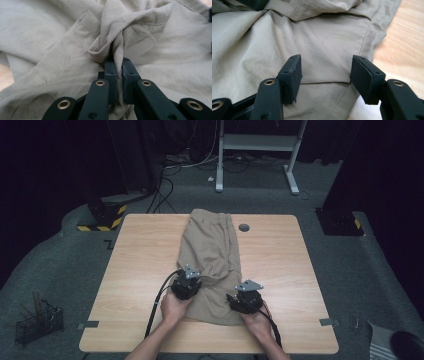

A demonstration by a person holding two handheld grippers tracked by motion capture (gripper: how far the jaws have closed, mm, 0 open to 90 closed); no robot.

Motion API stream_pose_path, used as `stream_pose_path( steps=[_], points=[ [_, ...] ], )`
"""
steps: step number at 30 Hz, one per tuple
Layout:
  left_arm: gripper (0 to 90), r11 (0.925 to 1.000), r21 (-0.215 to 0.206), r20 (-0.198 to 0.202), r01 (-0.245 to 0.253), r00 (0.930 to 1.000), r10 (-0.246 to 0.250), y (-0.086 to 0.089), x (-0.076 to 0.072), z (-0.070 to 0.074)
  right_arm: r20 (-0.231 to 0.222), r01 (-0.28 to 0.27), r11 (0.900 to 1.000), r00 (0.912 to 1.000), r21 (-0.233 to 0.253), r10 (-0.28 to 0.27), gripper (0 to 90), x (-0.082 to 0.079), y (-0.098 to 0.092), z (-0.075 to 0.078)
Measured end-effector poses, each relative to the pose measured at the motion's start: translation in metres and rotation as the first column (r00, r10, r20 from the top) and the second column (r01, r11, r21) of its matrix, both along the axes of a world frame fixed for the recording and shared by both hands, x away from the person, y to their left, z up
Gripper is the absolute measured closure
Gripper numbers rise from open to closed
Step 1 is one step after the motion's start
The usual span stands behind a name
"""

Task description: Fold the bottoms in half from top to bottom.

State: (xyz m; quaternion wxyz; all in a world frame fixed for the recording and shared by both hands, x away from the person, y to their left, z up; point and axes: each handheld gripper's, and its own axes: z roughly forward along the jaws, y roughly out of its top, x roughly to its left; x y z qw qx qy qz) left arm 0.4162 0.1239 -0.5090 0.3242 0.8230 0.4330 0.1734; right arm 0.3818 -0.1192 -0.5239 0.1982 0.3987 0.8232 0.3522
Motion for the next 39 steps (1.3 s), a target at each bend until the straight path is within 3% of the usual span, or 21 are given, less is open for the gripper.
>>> stream_pose_path(
  steps=[1, 4, 6, 8, 12, 15, 17, 21, 23, 26, 28, 29, 34, 39],
  points=[
    [84.9, 0.9999, 0.004, 0.003, -0.012, 0.9999, 0.012, 0.002, 0.002, 0.002, -0.002, 0.004, 1.000, 1.0000, 0.001, -0.004, 42.5, 0.004, 0.004, 0.000],
    [85.3, 0.9986, -0.047, 0.040, -0.025, 0.9989, 0.027, 0.009, -0.002, 0.020, -0.002, 0.015, 1.000, 0.9999, 0.001, -0.015, 42.8, 0.011, 0.012, 0.000],
    [85.2, 0.9982, -0.060, 0.084, -0.001, 0.9965, 0.006, 0.007, -0.012, 0.034, -0.001, 0.022, 1.000, 0.9998, 0.002, -0.022, 43.0, 0.014, 0.015, 0.000],
    [84.8, 0.9972, -0.057, 0.098, 0.048, 0.9943, -0.042, -0.002, -0.024, 0.043, 0.002, 0.023, 1.000, 0.9997, 0.000, -0.023, 43.1, 0.015, 0.017, 0.000],
    [82.4, 0.9930, 0.010, 0.071, 0.118, 0.9904, -0.118, -0.026, -0.030, 0.027, 0.003, 0.023, 1.000, 0.9997, -0.001, -0.023, 43.1, 0.014, 0.017, 0.000],
    [79.7, 0.9942, 0.049, 0.011, 0.096, 0.9953, -0.096, -0.034, -0.018, 0.003, -0.006, 0.021, 1.000, 0.9998, 0.004, -0.021, 42.6, 0.014, 0.016, 0.000],
    [80.1, 0.9959, 0.035, 0.017, 0.084, 0.9963, -0.085, -0.031, -0.014, -0.001, -0.015, 0.021, 1.000, 0.9997, -0.009, -0.021, 40.9, 0.010, 0.012, 0.002],
    [81.3, 0.9959, 0.061, 0.040, 0.067, 0.9968, -0.069, -0.023, -0.008, -0.003, -0.017, 0.006, 1.000, 0.9998, -0.006, -0.006, 42.1, -0.009, -0.001, 0.005],
    [81.6, 0.9986, 0.037, 0.047, 0.037, 0.9982, -0.038, -0.018, -0.002, -0.004, -0.027, -0.004, 0.999, 0.9996, -0.038, 0.003, 42.4, -0.014, -0.003, 0.004],
    [80.9, 0.9997, 0.014, 0.036, 0.022, 0.9991, -0.023, -0.013, 0.007, -0.004, -0.007, -0.003, 1.000, 1.0000, -0.002, 0.003, 42.4, -0.011, -0.005, 0.001],
    [76.6, 0.9993, 0.026, 0.023, 0.028, 0.9993, -0.029, -0.012, 0.012, -0.002, -0.024, 0.008, 1.000, 0.9997, 0.019, -0.007, 42.4, -0.002, -0.004, 0.000],
    [73.3, 0.9996, 0.012, 0.014, 0.026, 0.9996, -0.026, -0.011, 0.012, -0.001, -0.024, 0.009, 1.000, 0.9997, 0.020, -0.008, 42.4, 0.002, -0.003, 0.000],
    [54.8, 0.9974, -0.061, 0.036, 0.039, 0.9986, -0.037, 0.000, -0.003, 0.014, -0.025, 0.015, 1.000, 0.9996, 0.023, -0.014, 42.5, 0.009, 0.000, 0.000],
    [48.9, 0.9928, -0.119, 0.073, 0.011, 0.9973, -0.002, 0.024, -0.017, 0.033, -0.024, 0.016, 1.000, 0.9996, 0.022, -0.016, 42.3, 0.009, 0.000, 0.000]
  ],
)
